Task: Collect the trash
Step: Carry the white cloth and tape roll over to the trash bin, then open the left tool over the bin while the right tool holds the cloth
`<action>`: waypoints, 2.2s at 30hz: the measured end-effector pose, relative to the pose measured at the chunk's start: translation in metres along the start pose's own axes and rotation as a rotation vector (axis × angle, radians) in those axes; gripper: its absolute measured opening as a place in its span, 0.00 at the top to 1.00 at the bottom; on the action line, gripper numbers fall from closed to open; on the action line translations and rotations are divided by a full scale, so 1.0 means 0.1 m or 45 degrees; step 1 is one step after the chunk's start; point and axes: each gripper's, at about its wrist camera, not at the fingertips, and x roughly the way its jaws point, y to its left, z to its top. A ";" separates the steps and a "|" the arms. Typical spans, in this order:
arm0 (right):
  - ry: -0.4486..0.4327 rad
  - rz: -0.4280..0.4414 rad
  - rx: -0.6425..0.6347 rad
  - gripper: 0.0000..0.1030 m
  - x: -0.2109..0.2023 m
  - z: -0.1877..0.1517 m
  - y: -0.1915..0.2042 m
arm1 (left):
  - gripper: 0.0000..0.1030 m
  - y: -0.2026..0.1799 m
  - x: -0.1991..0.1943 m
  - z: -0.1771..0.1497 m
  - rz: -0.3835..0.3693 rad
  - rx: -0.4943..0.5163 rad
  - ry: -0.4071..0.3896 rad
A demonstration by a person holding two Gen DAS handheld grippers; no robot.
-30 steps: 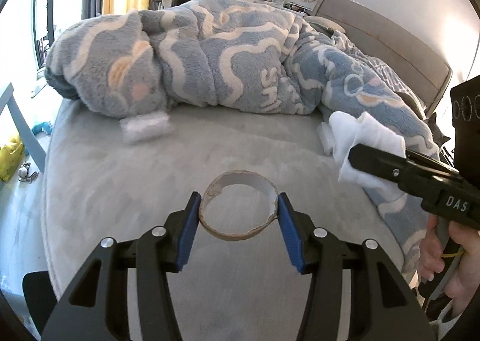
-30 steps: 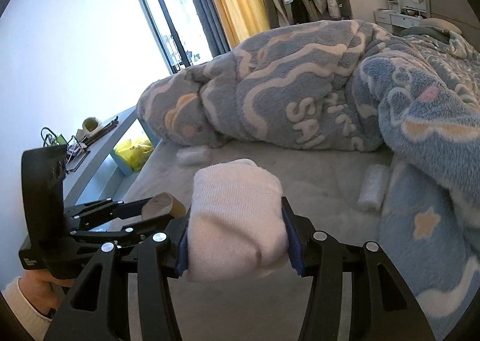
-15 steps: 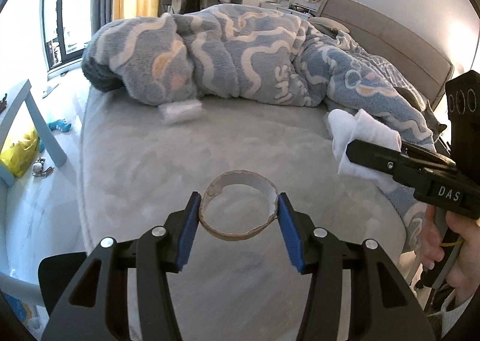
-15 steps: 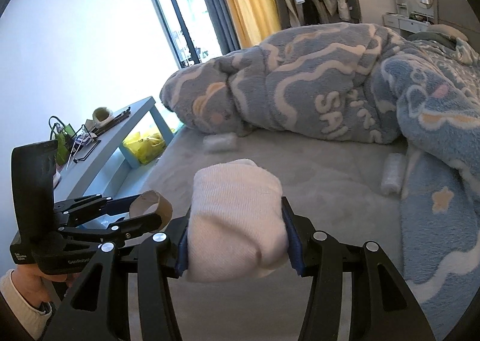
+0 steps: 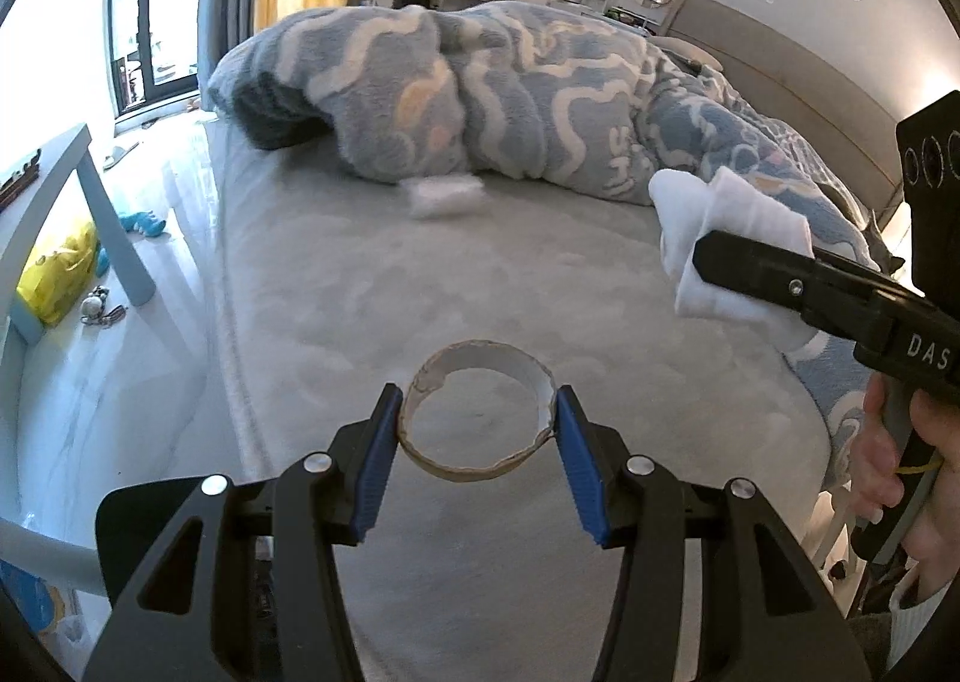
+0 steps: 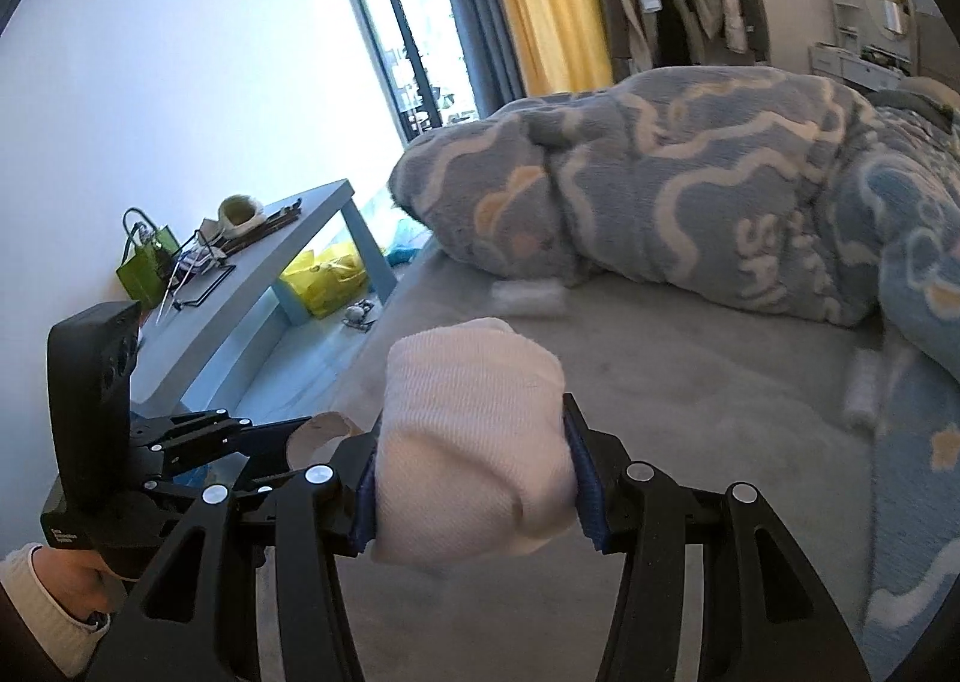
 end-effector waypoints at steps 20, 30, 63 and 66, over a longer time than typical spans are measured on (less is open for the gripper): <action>0.121 0.123 -0.161 0.50 0.73 0.08 1.06 | 0.48 1.18 -0.35 -0.30 0.168 -0.143 0.096; 0.192 0.193 -0.240 0.50 1.10 0.05 1.63 | 0.48 1.66 -0.42 -0.55 0.214 -0.216 0.220; 0.503 0.195 -0.340 0.50 2.28 -0.38 2.60 | 0.29 2.47 -1.21 -0.77 0.267 -0.332 0.024; 0.541 0.186 -0.351 0.50 2.36 -0.47 2.63 | 0.32 2.48 -1.32 -0.72 0.287 -0.329 -0.037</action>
